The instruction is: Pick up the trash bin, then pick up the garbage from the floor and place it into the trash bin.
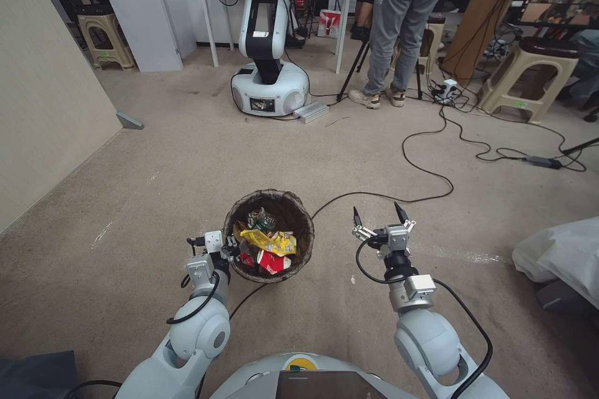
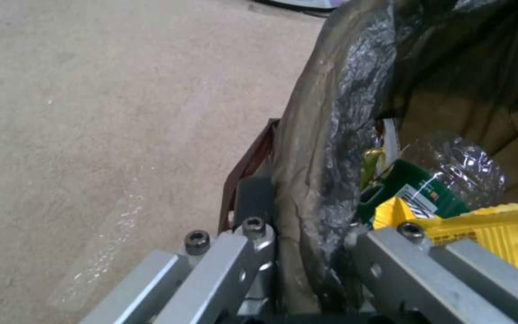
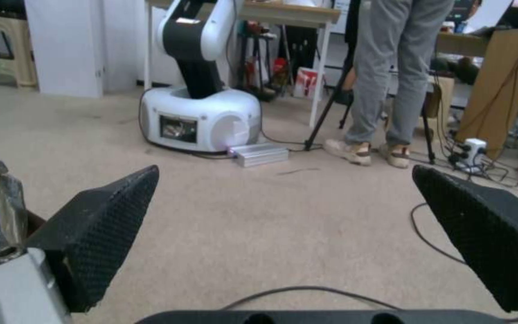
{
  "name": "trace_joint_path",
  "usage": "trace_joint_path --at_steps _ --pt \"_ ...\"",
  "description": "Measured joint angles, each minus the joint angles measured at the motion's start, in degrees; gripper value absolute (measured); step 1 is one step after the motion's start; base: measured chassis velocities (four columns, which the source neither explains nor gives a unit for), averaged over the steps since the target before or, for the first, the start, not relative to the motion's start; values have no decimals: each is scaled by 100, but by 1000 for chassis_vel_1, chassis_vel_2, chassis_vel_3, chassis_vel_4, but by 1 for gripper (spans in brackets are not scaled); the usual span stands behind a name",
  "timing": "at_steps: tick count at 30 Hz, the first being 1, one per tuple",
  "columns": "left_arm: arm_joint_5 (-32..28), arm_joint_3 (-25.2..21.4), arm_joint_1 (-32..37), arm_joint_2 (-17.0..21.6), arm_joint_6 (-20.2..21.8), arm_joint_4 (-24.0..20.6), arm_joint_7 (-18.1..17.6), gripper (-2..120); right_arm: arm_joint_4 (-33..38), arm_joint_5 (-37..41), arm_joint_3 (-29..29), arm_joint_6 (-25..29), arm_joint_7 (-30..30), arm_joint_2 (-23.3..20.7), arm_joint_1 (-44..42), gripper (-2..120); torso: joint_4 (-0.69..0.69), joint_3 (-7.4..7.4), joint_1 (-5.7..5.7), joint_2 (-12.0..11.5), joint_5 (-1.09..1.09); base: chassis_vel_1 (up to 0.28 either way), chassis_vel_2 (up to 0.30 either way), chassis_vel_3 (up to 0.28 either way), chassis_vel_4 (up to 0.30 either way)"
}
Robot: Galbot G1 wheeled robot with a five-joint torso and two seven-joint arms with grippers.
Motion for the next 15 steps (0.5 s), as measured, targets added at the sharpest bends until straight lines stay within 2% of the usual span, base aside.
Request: trace_joint_path --at_steps 4,9,15 --pt "30 2 -2 5 21 0 -9 4 0 -14 1 3 2 42 -11 100 1 0 0 0 0 0 0 0 0" --pt "22 32 -28 31 51 -23 5 4 11 -31 16 5 9 62 -65 100 -4 0 0 0 0 0 0 0 0" --pt "-108 115 -26 139 157 -234 74 4 8 -80 41 6 74 142 -89 100 -1 0 0 0 -1 0 0 0 0"
